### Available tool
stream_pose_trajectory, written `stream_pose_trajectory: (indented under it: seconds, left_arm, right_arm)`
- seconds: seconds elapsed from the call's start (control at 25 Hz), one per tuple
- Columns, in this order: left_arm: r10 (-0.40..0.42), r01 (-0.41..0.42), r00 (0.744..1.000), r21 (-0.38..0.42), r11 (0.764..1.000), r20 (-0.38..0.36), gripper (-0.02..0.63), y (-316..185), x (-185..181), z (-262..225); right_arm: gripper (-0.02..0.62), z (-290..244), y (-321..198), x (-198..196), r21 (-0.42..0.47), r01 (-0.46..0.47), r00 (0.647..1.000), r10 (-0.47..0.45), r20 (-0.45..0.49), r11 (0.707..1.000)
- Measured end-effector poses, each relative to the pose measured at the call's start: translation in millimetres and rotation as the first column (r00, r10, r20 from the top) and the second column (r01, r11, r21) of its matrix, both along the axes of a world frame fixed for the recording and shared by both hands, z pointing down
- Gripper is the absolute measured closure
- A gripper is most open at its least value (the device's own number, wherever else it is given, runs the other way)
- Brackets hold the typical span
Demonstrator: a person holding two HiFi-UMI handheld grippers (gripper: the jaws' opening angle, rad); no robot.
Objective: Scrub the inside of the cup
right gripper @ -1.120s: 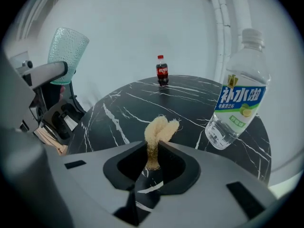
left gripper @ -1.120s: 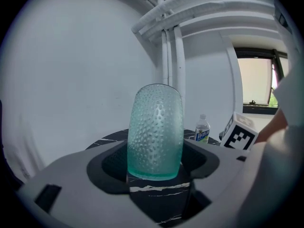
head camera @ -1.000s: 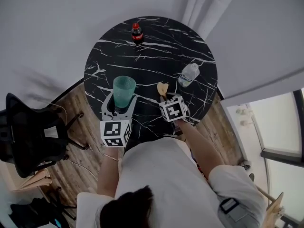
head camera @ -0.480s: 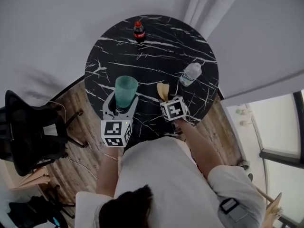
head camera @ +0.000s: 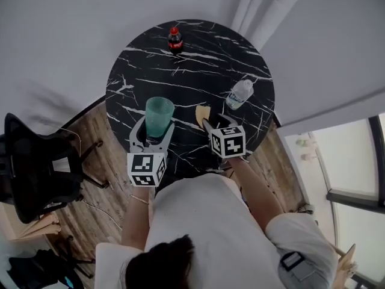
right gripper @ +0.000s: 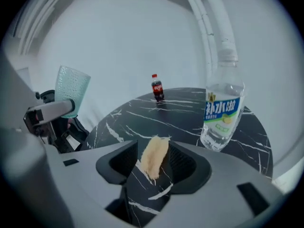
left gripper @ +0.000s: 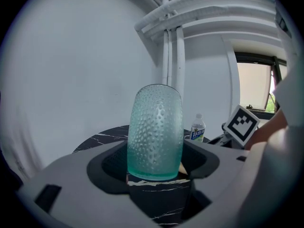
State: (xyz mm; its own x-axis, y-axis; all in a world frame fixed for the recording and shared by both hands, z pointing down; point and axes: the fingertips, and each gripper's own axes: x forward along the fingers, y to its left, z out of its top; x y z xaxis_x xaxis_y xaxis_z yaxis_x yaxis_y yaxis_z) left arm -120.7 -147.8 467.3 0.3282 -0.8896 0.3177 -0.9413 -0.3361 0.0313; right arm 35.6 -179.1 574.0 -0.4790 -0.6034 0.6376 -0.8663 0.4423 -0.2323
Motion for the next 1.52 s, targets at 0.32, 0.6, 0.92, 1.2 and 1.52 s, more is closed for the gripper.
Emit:
stream_pose_trajectory:
  seconds: [0.32, 0.6, 0.92, 1.2, 1.52]
  left_arm:
    - [0.043, -0.043, 0.999, 0.004, 0.999, 0.011, 0.281, 4.0, 8.9, 0.6]
    - [0.139, -0.136, 0.986, -0.039, 0.990, 0.094, 0.281, 18.2, 28.5, 19.5]
    - [0.195, -0.176, 0.969, -0.126, 0.976, 0.155, 0.281, 27.2, 31.1, 49.4]
    - [0.242, -0.199, 0.945, -0.202, 0.959, 0.221, 0.281, 30.5, 31.2, 78.8]
    - [0.334, -0.234, 0.895, -0.323, 0.917, 0.297, 0.282, 37.4, 35.2, 111.6]
  right_arm:
    - [0.548, -61.9, -2.7, -55.1, 0.167, 0.179, 0.955, -0.212, 0.205, 0.970]
    - [0.551, -67.0, 3.1, -87.7, 0.175, 0.271, 0.926, -0.306, 0.222, 0.946]
    - [0.551, -65.2, 11.2, -93.8, 0.196, 0.295, 0.922, -0.333, 0.200, 0.935]
    - [0.551, -50.4, 26.9, -95.9, 0.186, 0.320, 0.928, -0.347, 0.135, 0.929]
    - [0.551, -34.1, 37.3, -100.7, 0.141, 0.322, 0.934, -0.339, 0.116, 0.936]
